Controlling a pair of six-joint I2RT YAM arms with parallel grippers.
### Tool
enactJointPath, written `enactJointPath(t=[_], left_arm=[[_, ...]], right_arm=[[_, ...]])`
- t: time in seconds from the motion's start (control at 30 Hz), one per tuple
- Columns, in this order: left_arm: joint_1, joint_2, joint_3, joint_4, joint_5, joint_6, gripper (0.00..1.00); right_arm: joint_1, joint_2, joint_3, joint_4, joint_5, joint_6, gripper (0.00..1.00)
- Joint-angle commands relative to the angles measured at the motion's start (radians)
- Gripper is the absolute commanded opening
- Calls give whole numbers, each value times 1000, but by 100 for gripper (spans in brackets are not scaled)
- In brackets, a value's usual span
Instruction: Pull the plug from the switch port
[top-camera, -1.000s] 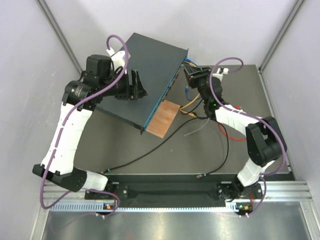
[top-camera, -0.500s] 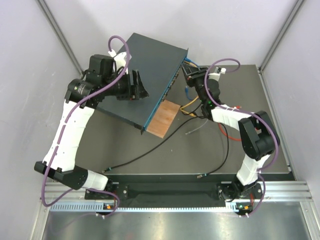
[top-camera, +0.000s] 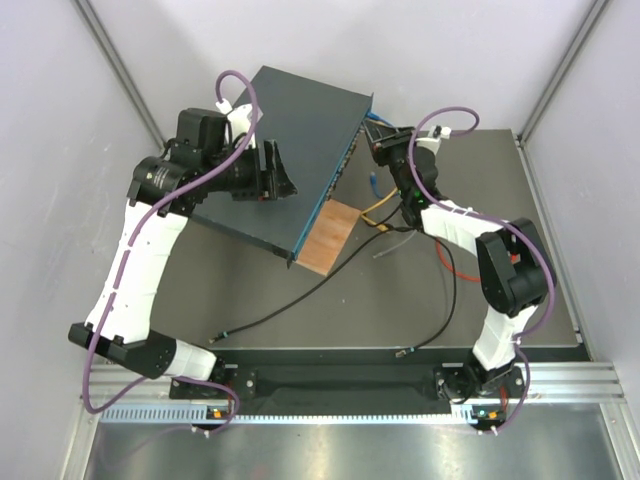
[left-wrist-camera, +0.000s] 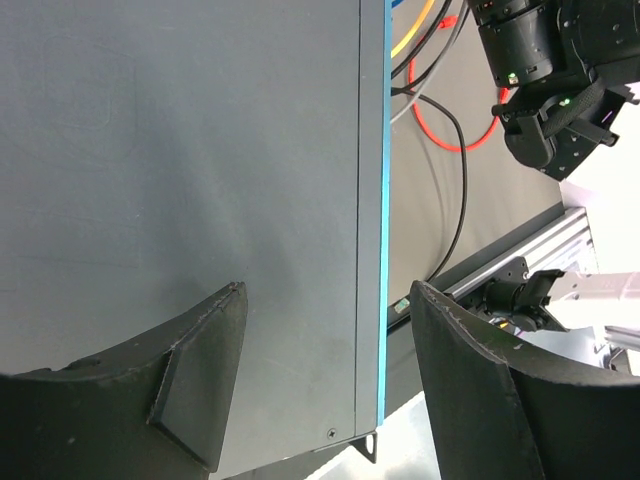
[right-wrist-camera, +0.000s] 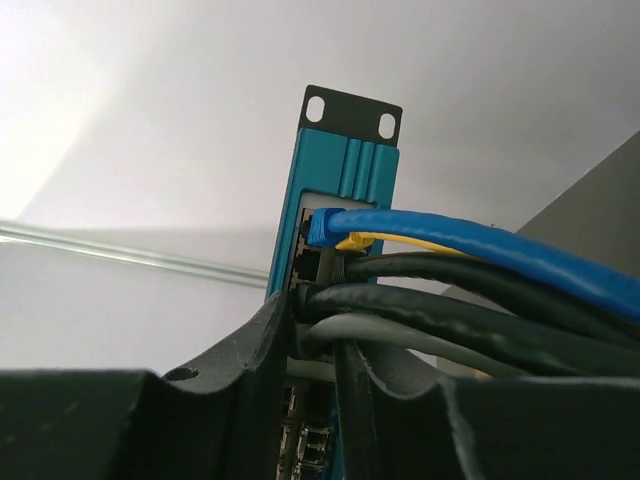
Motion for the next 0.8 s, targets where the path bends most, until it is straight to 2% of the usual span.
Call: enactJointPath(t=[0.0, 0.1, 0.2, 0.47, 0.67, 0.77], left_arm=[[2, 10, 31, -19, 23, 18, 71], [4, 10, 29, -18, 24, 21, 71], [4, 8, 15, -13, 30, 23, 71], [4, 2, 8, -15, 38, 23, 71], [4, -1, -3, -13, 44, 24, 71], [4, -1, -6, -9, 52, 23, 71]], right_arm=[[15, 27, 91, -16, -61, -49, 24], [17, 21, 71, 21, -87, -34, 34], [17, 10, 31, 78, -97, -10, 38], [12, 25, -24, 228, -103, 73, 39], [8, 14, -7, 212, -114, 81, 40], [8, 22, -27, 260, -107, 107, 40]])
